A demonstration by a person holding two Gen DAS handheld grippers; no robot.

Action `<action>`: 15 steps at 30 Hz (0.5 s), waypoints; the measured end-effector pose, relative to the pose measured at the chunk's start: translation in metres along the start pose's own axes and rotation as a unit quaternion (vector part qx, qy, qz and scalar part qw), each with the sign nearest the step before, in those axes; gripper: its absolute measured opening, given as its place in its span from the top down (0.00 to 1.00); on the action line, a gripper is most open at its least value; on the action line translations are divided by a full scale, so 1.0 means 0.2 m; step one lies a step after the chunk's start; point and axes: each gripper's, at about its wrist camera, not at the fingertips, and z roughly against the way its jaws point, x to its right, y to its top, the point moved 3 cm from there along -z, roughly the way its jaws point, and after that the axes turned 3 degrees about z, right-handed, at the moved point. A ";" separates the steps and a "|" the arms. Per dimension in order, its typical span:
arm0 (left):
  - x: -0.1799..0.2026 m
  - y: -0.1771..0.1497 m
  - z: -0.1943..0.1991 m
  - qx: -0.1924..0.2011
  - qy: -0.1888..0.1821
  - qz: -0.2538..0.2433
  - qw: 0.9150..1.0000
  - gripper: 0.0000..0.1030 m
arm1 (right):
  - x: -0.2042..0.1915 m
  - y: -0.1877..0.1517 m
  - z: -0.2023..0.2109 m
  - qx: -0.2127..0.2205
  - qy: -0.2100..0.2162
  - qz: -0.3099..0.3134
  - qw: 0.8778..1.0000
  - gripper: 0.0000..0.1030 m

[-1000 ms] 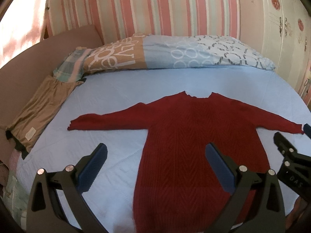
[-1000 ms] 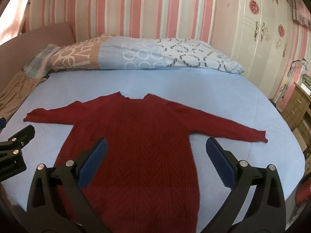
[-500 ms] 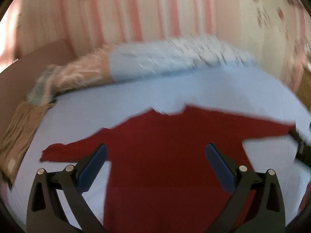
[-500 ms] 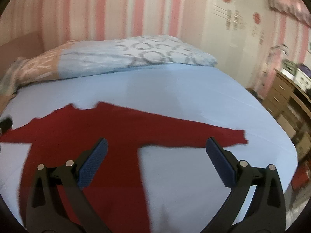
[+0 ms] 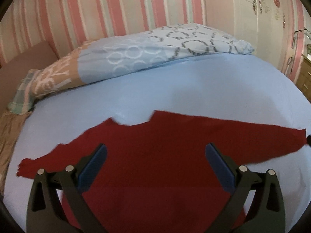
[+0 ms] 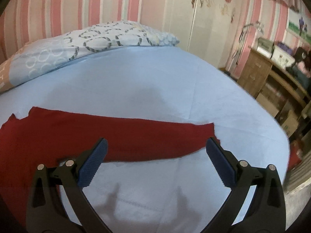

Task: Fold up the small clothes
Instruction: 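Move the right tool to a sweater sleeve cuff and grasp it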

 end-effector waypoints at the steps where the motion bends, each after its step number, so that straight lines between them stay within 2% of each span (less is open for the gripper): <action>1: 0.05 0.01 -0.04 0.000 0.002 -0.003 1.000 0.02 | 0.03 -0.01 -0.04 -0.004 -0.002 -0.003 1.000 0.03; 9: 0.28 0.04 -0.26 -0.008 -0.003 -0.022 1.000 0.02 | 0.27 -0.08 -0.35 -0.047 -0.021 -0.054 0.997 0.03; 15: 0.34 0.01 -0.32 -0.014 0.009 -0.028 0.999 0.02 | 0.31 -0.08 -0.54 -0.072 -0.013 -0.057 0.996 0.05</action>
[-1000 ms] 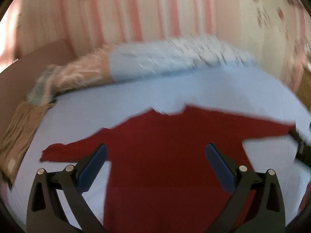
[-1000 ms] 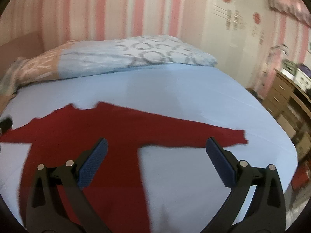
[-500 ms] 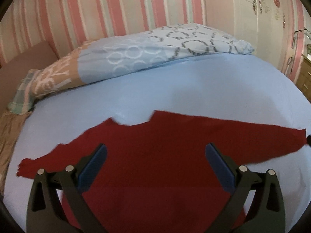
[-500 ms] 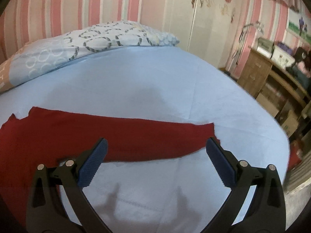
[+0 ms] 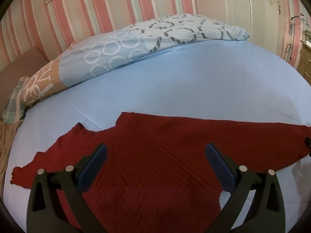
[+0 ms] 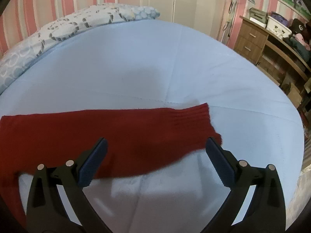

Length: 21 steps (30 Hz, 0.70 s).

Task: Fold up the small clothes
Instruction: 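Move the right tool to a sweater sleeve cuff and grasp it, then carry the held sleeve across the sweater front and open the right tool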

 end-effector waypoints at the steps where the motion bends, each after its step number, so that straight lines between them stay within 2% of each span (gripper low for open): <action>1: 0.00 0.00 0.00 0.002 0.005 0.002 1.000 0.02 | 0.00 0.00 -0.02 -0.004 0.006 -0.003 1.000 0.07; 6: -0.06 -0.01 -0.06 -0.005 0.018 0.019 1.000 0.02 | -0.02 0.00 -0.06 -0.015 0.025 0.007 1.000 0.15; 12: -0.11 -0.03 -0.14 -0.023 0.016 0.032 0.999 0.02 | -0.12 0.00 -0.09 -0.020 0.036 0.048 0.998 0.45; 14: -0.12 -0.04 -0.14 -0.024 0.018 0.031 0.999 0.02 | -0.14 0.01 -0.08 -0.020 0.037 0.058 0.997 0.61; 15: -0.12 -0.05 -0.14 -0.025 0.018 0.030 0.999 0.02 | -0.16 0.02 -0.08 -0.020 0.036 0.063 0.997 0.66; 17: -0.13 -0.05 -0.14 -0.027 0.019 0.029 0.999 0.02 | -0.19 0.03 -0.07 -0.020 0.032 0.073 0.997 0.80; 21: -0.16 -0.07 -0.14 -0.027 0.019 0.025 0.999 0.02 | -0.25 0.05 -0.02 -0.010 0.033 0.083 0.996 0.95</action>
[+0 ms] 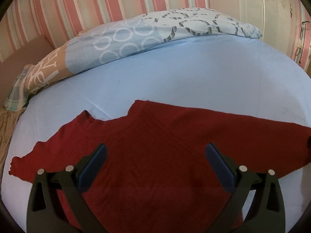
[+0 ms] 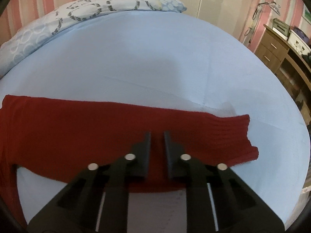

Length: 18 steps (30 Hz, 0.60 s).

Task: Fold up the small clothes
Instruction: 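Carry the held sleeve across the sweater front and open the right tool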

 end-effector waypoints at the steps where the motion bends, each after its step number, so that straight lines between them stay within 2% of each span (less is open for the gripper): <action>1: -0.01 0.00 0.00 0.000 0.000 -0.001 1.000 0.02 | -0.02 0.01 0.02 0.004 0.001 0.002 1.000 0.99; 8: -0.11 0.00 0.05 -0.004 -0.013 0.001 1.000 0.02 | -0.16 0.11 0.15 0.036 0.012 0.022 0.999 0.99; 11: -0.14 -0.03 0.05 -0.017 -0.017 -0.004 1.000 0.02 | -0.11 0.12 0.16 0.024 0.042 -0.017 0.999 0.99; 13: -0.15 -0.05 0.06 -0.023 -0.020 -0.011 0.999 0.02 | -0.01 0.10 0.14 0.002 0.070 -0.055 0.996 0.97; 15: -0.15 -0.06 0.07 -0.023 -0.019 -0.016 0.999 0.02 | 0.10 0.05 0.11 -0.017 0.062 -0.071 0.995 0.83; 16: -0.15 -0.06 0.08 -0.021 -0.018 -0.017 0.999 0.02 | 0.15 0.03 0.10 -0.021 0.052 -0.074 0.996 0.68; 18: -0.15 -0.07 0.08 -0.018 -0.015 -0.018 1.000 0.02 | 0.24 -0.01 0.10 -0.027 0.046 -0.083 0.995 0.57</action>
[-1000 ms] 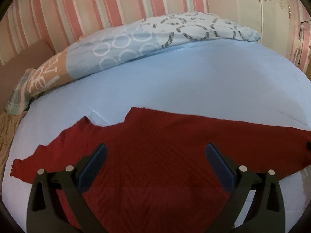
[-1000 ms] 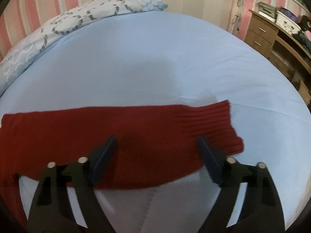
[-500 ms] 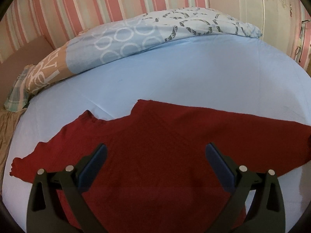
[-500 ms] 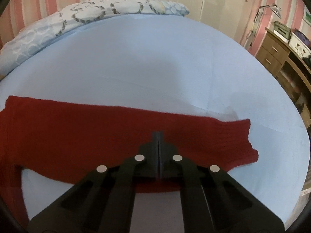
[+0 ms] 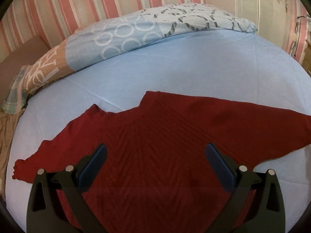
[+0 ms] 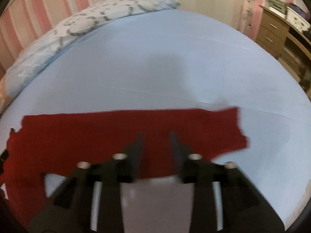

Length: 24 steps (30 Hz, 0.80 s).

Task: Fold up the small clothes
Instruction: 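Carry the held sleeve across the sweater front and open the right tool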

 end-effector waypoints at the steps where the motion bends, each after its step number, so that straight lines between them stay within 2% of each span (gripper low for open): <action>1: 0.00 0.00 0.00 -0.001 -0.001 0.001 1.000 0.02 | 0.06 -0.02 0.00 -0.005 0.000 -0.012 1.000 0.47; 5: 0.02 -0.01 0.00 -0.009 -0.011 0.003 1.000 0.02 | 0.26 -0.08 0.00 -0.022 0.004 -0.066 0.998 0.39; 8: 0.05 -0.01 0.01 -0.004 -0.009 -0.008 1.000 0.02 | 0.34 -0.10 -0.06 -0.040 0.011 -0.094 0.995 0.39; 13: 0.07 -0.01 0.04 0.001 -0.001 -0.020 1.000 0.02 | 0.39 -0.01 -0.16 -0.039 0.018 -0.118 0.992 0.39; 15: 0.06 0.00 0.05 0.005 0.003 -0.022 1.000 0.02 | 0.39 0.03 -0.19 -0.041 0.011 -0.120 0.992 0.47; 17: 0.06 0.01 0.06 0.006 0.006 -0.024 1.000 0.02 | 0.39 0.05 -0.19 -0.041 -0.010 -0.107 0.993 0.83; 20: 0.04 0.02 0.09 0.012 0.011 -0.025 1.000 0.02 | 0.38 0.06 -0.15 -0.028 -0.013 -0.101 0.994 0.89; 24: 0.01 0.03 0.12 0.018 0.013 -0.023 0.999 0.02 | 0.28 0.07 0.00 0.023 -0.033 -0.048 0.998 0.90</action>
